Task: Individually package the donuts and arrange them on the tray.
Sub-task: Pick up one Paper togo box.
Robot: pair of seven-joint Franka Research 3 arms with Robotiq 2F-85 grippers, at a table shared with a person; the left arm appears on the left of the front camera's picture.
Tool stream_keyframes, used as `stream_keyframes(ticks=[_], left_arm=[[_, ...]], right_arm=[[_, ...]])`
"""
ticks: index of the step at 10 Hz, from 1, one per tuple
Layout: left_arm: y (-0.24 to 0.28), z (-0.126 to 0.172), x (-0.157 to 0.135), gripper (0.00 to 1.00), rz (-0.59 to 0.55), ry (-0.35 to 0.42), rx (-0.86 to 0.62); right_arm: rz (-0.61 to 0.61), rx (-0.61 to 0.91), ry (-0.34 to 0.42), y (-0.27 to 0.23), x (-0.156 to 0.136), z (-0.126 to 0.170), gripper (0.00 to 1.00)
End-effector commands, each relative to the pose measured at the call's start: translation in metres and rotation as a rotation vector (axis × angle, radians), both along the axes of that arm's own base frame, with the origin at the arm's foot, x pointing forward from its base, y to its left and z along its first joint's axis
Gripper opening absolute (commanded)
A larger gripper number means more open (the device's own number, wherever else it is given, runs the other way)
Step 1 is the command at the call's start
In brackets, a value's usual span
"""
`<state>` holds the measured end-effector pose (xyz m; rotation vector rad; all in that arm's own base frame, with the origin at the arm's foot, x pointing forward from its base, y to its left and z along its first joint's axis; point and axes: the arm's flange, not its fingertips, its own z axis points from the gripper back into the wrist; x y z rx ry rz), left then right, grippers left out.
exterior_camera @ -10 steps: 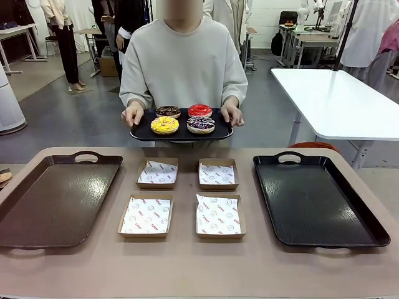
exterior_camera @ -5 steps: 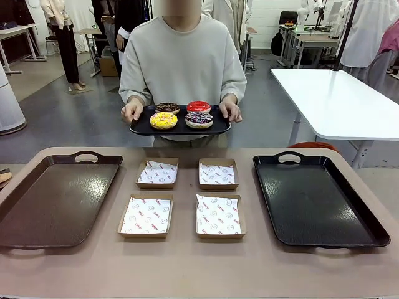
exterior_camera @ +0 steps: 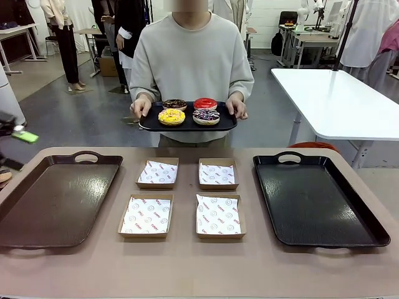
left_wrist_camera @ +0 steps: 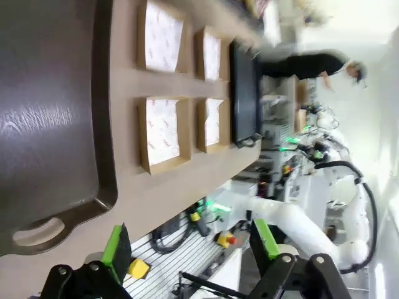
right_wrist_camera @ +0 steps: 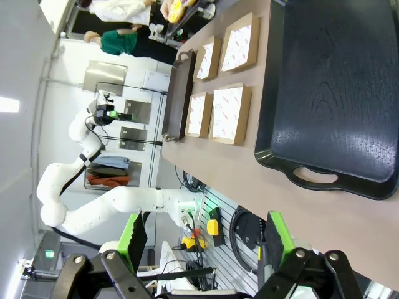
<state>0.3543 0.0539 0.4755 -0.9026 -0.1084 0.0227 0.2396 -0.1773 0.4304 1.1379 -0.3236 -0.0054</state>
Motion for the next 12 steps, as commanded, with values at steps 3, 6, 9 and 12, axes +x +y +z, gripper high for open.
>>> stream_keyframes(ticks=[3, 6, 9, 12], left_arm=[[-0.119, 0.027, 0.022, 1.00, -0.136, 0.111, 0.479], [-0.206, -0.011, 0.029, 1.00, -0.110, 0.133, 0.706], [-0.243, -0.073, 0.051, 1.00, -0.054, 0.154, 0.831], [-0.256, -0.125, 0.061, 1.00, -0.019, 0.147, 0.890]], right_arm=[[0.001, 0.018, -0.010, 0.001, 0.001, 0.001, 1.00], [0.001, 0.018, -0.010, 0.001, 0.001, 0.001, 1.00], [0.001, 0.018, -0.010, 0.001, 0.001, 0.001, 1.00], [0.001, 0.018, -0.010, 0.001, 0.001, 0.001, 1.00]])
